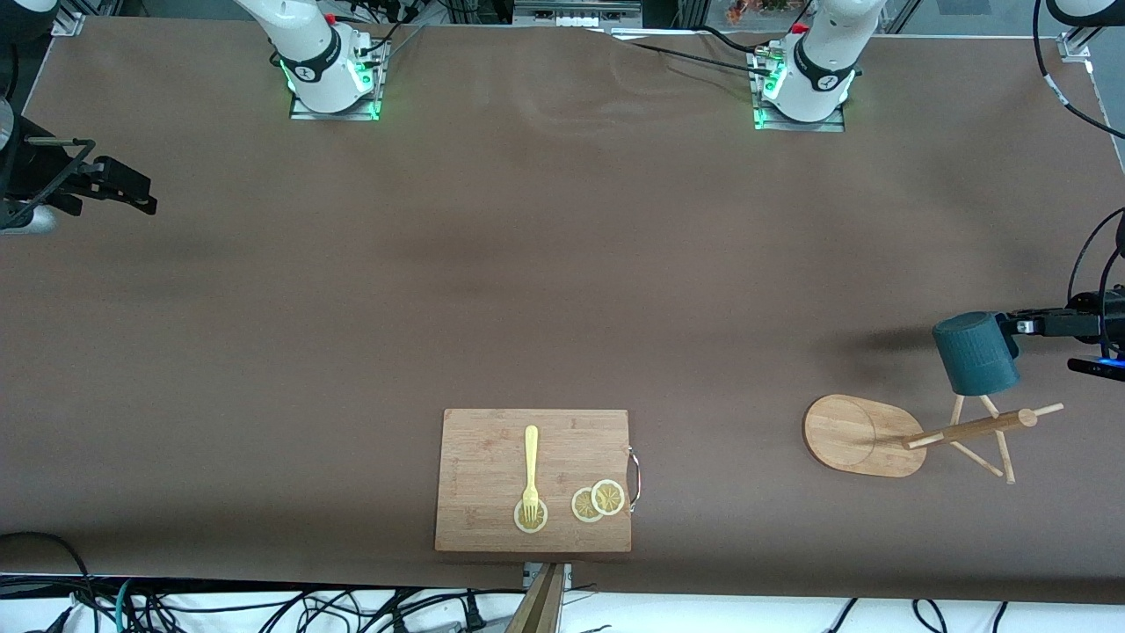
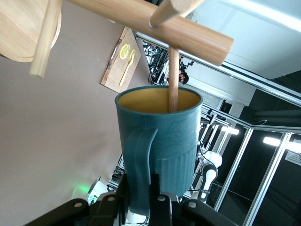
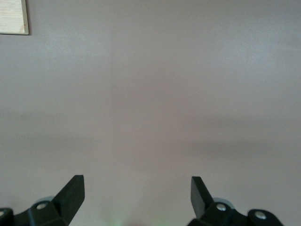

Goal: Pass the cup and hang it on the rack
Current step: 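Lower the mug handle onto a rack peg with the left gripper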

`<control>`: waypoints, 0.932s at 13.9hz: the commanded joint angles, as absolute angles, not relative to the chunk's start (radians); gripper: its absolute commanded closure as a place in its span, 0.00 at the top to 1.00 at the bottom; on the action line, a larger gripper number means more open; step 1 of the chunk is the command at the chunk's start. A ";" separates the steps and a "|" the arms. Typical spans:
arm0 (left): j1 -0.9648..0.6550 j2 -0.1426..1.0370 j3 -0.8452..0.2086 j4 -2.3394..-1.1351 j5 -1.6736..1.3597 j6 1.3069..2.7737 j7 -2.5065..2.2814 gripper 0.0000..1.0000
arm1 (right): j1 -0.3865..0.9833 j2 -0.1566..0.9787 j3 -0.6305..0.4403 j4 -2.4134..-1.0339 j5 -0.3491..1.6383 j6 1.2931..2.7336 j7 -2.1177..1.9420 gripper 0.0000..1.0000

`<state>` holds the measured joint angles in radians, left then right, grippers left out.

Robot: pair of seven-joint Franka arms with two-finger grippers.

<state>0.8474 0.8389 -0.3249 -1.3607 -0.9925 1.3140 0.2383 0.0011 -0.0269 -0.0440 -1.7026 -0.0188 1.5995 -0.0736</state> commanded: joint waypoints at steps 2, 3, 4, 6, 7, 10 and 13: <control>0.815 0.873 -0.304 -1.292 -0.966 1.310 0.221 0.00 | -0.006 -0.029 -0.037 -1.690 -0.015 1.583 -0.060 1.00; 0.795 0.874 -0.293 -1.276 -0.968 1.310 0.221 0.00 | -0.005 -0.029 -0.037 -1.690 -0.015 1.582 -0.060 1.00; 0.784 0.877 -0.285 -1.269 -0.968 1.312 0.222 0.00 | -0.006 -0.029 -0.037 -1.690 -0.015 1.582 -0.060 1.00; 0.781 0.884 -0.284 -1.269 -0.968 1.333 0.227 0.00 | -0.006 -0.029 -0.037 -1.690 -0.015 1.582 -0.060 1.00; 0.776 0.887 -0.284 -1.269 -0.968 1.339 0.247 0.00 | -0.006 -0.029 -0.037 -1.690 -0.015 1.582 -0.060 1.00; 0.770 0.896 -0.279 -1.267 -0.968 1.367 0.294 0.00 | -0.006 -0.029 -0.037 -1.690 -0.015 1.582 -0.060 1.00; 0.752 0.899 -0.269 -1.246 -0.969 1.370 0.295 0.00 | -0.006 -0.029 -0.037 -1.690 -0.015 1.580 -0.060 1.00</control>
